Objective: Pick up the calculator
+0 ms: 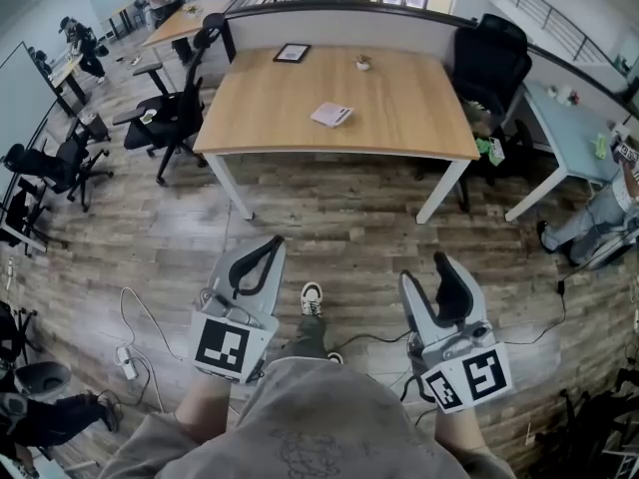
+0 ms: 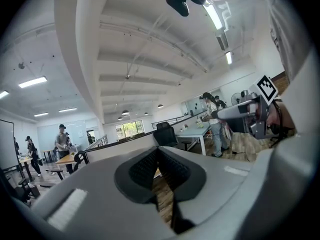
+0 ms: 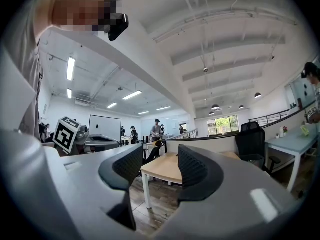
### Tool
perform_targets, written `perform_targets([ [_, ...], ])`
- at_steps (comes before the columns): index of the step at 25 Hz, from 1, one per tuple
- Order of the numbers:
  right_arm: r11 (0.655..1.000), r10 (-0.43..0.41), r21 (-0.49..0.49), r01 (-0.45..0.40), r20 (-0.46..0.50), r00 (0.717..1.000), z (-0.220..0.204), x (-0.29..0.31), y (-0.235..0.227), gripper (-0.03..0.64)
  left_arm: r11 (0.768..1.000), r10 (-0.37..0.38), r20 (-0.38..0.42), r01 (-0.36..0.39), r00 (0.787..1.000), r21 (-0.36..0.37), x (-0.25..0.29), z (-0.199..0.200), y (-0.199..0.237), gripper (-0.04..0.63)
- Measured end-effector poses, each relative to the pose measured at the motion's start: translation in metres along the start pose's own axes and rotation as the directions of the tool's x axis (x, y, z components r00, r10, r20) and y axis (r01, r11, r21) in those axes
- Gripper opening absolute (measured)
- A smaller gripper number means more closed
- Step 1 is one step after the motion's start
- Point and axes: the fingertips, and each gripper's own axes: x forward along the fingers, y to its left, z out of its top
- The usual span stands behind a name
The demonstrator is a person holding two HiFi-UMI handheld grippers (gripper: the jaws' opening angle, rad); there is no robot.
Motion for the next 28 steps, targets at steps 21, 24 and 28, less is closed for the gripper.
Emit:
perform_targets([
  [21,0.991,-0.011,0.127,0.039,-0.211,0.977,-0.046,0.248,-0.110,0.204,0.994,-0.112,-0.054,0.113,0.992,0.007,0.221,-0.029,0.153,0.002],
  [24,0.985,-0.010,0.164,0.047,-0.223,0.975,-0.054,0.286,-0.123,0.204,0.990,-0.136,-0.059,0.137,0.989,0.021,0.255,-0.038,0.176,0.002],
  [28,0.978,-0.029,0.195,0.074,-0.225,0.974,-0.063,0.333,-0.137,0.202,0.986,-0.167,-0.083,0.169,0.982,0.013,0.288,-0.055,0.205,0.002],
])
